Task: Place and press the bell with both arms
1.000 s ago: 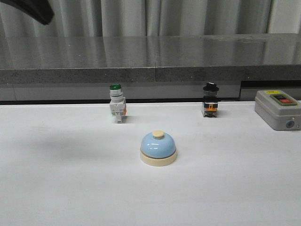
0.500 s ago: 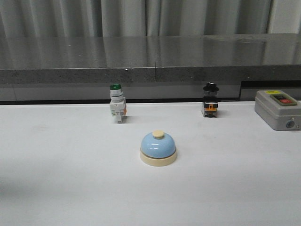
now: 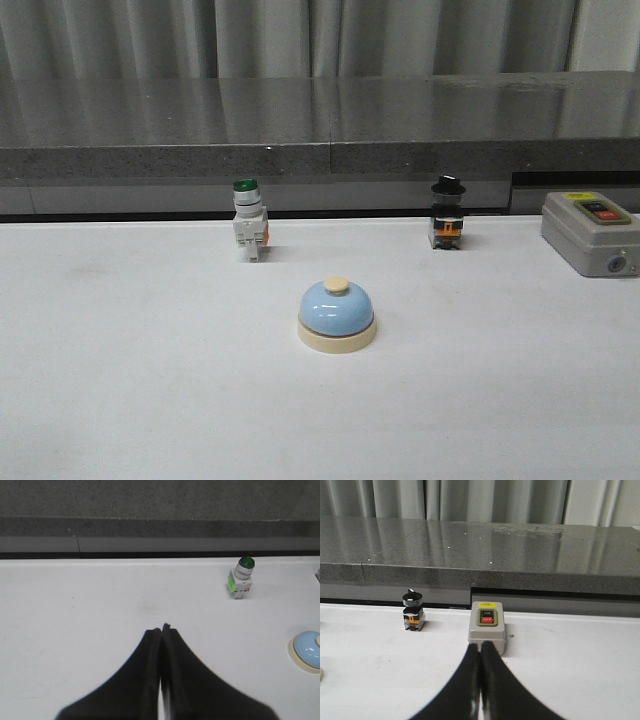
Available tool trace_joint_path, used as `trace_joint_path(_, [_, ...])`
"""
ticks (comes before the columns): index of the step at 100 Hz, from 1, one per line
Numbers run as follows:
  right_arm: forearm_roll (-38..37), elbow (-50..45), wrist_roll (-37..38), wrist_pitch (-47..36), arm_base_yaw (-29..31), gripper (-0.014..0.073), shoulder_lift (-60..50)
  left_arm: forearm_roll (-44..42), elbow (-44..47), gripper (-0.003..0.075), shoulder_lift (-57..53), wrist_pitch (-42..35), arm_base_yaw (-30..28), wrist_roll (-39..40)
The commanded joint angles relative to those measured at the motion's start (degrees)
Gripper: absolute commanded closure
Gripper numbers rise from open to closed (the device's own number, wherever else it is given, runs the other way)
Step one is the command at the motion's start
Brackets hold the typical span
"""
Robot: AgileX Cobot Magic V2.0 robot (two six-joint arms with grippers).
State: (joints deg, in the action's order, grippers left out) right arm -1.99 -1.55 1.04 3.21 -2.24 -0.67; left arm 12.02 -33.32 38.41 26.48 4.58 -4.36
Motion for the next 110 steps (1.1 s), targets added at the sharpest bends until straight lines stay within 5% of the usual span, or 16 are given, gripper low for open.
trace_joint_path(1, [-0.5,0.9,-0.3,-4.3,0.2,0.0653,-0.9,0.9,0.9,0.0741,-4.3,-3.6,-0.2,0.6])
trace_joint_path(52, [-0.5,0.9,-0.3,-4.3,0.2,0.0653,-0.9,-0.1,14.5,0.0741,-26.4,-3.4,-0.3,0.6])
trace_joint_path(110, [-0.5,0.9,-0.3,-4.3,0.2,0.0653,-0.9,-8.1,34.8,0.0741,-40.5,-27.1,-0.3,1.1])
